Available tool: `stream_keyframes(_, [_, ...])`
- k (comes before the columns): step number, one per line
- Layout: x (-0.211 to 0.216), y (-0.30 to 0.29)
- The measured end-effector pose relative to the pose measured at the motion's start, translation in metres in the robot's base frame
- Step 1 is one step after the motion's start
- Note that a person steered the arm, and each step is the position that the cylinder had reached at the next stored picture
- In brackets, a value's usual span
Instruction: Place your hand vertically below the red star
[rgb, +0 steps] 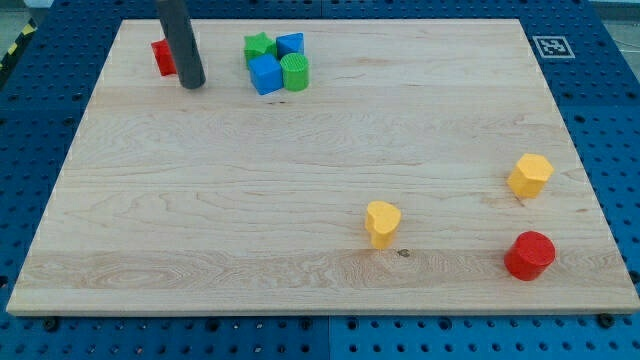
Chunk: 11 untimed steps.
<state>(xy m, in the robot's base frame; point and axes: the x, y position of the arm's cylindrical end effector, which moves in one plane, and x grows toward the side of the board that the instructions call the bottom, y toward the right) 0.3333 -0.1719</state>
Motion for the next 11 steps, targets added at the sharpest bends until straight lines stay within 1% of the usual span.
stream_keyframes(1, [-0.001, -0.003])
stream_keyframes(2, [-0.031, -0.003])
stream_keyframes(3, [-0.046, 0.013])
stream_keyframes(4, [-0.012, 0.036])
stream_keyframes(5, [0.008, 0.034])
stream_keyframes(6, [0.005, 0.019])
stream_keyframes(7, [-0.022, 0.019])
stream_keyframes(8, [-0.025, 0.023])
stream_keyframes(9, [-0.006, 0.031])
stream_keyframes(10, [0.004, 0.024])
stream_keyframes(11, [0.028, 0.021])
